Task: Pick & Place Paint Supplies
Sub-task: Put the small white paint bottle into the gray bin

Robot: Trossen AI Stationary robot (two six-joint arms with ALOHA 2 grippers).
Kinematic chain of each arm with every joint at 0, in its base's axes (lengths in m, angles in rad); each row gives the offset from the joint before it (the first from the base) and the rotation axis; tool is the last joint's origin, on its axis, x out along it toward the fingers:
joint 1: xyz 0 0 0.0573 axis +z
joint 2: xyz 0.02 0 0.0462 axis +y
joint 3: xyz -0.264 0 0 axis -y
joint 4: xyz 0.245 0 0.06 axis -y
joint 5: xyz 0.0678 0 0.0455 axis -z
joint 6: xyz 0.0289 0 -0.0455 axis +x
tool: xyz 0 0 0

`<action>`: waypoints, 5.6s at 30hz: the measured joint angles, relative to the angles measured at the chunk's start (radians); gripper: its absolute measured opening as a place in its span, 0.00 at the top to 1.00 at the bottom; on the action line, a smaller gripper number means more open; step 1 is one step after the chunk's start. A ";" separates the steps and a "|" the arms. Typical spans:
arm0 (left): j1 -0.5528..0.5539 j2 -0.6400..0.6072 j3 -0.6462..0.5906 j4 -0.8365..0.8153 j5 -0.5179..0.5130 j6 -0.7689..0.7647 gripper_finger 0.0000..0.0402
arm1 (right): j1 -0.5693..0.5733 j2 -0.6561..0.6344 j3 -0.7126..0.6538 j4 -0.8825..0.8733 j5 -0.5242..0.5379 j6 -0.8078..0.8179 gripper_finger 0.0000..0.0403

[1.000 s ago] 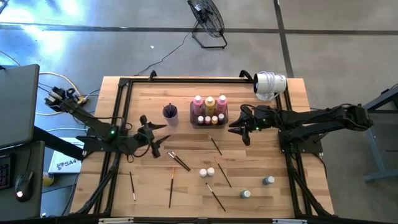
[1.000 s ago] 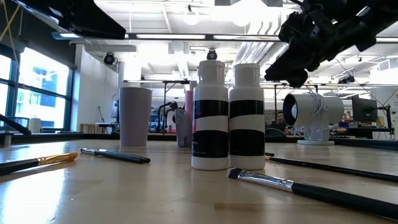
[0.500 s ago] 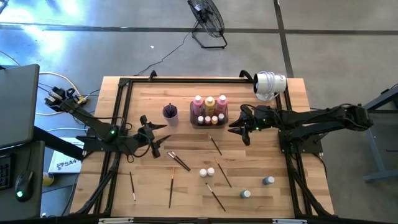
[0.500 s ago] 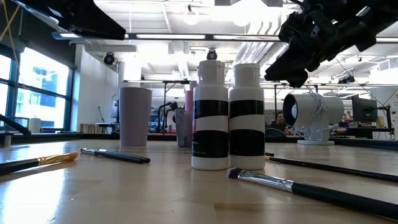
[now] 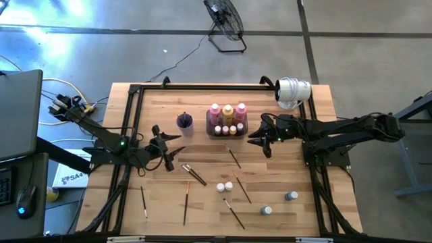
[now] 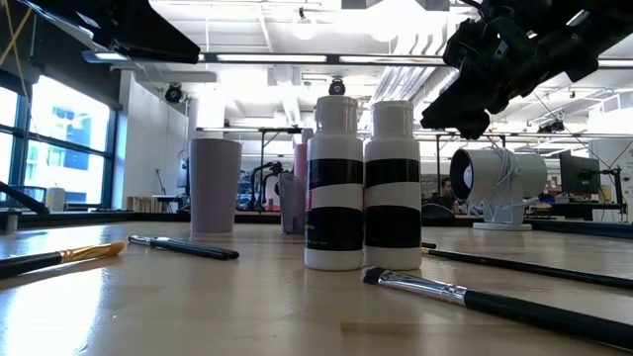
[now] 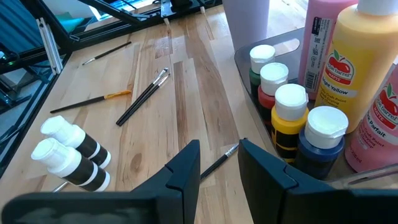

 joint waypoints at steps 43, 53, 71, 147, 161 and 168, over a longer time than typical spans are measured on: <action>0.000 0.000 0.000 0.000 0.106 -0.002 0.47 | 0.000 0.000 0.000 0.000 0.000 0.000 0.75; 0.000 0.000 0.001 0.000 0.106 -0.002 0.47 | 0.000 0.000 0.000 -0.001 0.000 0.000 0.75; 0.000 0.000 0.001 0.000 0.106 -0.002 0.47 | 0.000 0.000 0.000 0.000 0.000 -0.001 0.75; 0.000 0.000 0.001 -0.061 0.097 -0.009 0.47 | 0.460 0.447 0.275 0.038 0.152 -0.117 0.66; 0.000 0.000 0.001 -0.067 0.099 -0.035 0.47 | 0.496 0.490 0.275 0.114 0.185 -0.077 0.39; 0.000 0.000 0.001 -0.076 0.099 -0.039 0.47 | 0.496 0.577 0.275 0.207 0.177 -0.070 0.38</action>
